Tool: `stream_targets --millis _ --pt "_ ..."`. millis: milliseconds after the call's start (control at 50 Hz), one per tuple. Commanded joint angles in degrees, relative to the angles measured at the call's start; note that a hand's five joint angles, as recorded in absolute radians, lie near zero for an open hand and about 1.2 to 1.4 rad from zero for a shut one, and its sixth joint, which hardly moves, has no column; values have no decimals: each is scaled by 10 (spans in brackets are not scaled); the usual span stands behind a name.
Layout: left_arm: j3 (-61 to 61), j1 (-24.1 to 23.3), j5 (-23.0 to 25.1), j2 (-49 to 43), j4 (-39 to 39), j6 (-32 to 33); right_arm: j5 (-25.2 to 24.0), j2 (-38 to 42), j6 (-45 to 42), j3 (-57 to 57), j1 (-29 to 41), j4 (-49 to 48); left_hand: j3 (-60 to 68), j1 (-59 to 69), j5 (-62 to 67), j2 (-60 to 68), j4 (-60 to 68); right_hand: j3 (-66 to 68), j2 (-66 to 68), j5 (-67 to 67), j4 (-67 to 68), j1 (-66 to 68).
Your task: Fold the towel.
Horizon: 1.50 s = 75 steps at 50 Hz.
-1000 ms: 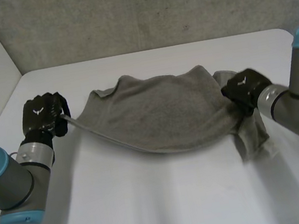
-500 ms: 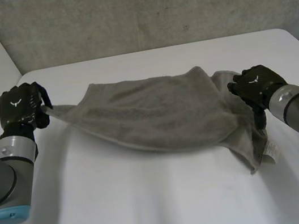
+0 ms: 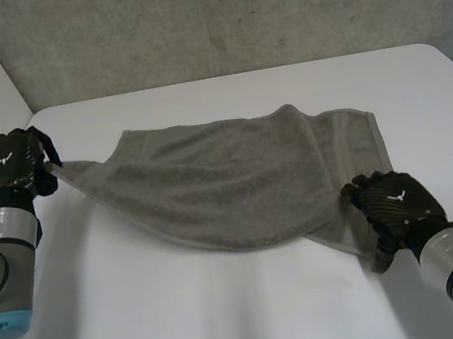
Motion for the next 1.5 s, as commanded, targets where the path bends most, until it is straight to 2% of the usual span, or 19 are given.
stream_targets --millis 20,120,420,720,1120,1220,1380,1500 --pt "-2 0 0 0 1 0 19 23 -6 11 7 -42 102 117 108 102 102 -42 -43 -36 -50 -31" --pt "-1 0 1 -1 3 0 38 23 -27 25 11 -98 102 117 108 102 102 -42 -43 -36 -50 -31" --pt "-2 0 2 -3 6 0 40 64 -55 18 11 -141 102 117 108 102 102 -42 -43 -36 -50 -31" --pt "-2 0 2 -4 6 0 43 65 -71 20 12 -110 102 117 108 102 102 -42 -43 -36 -50 -31" --pt "-1 0 2 -5 8 0 44 71 -72 11 5 -124 102 117 108 102 102 -42 -43 -36 -50 -31" --pt "-1 0 3 -6 8 0 60 70 -72 8 4 -143 102 117 108 102 102 -42 -43 -36 -50 -31" --pt "-1 0 2 -6 8 0 111 63 -75 -6 3 -152 102 117 108 102 102 -25 -25 -18 -33 -13" --pt "0 1 2 -6 8 0 111 63 -81 -7 3 -145 102 117 108 102 102 7 7 14 -1 19"
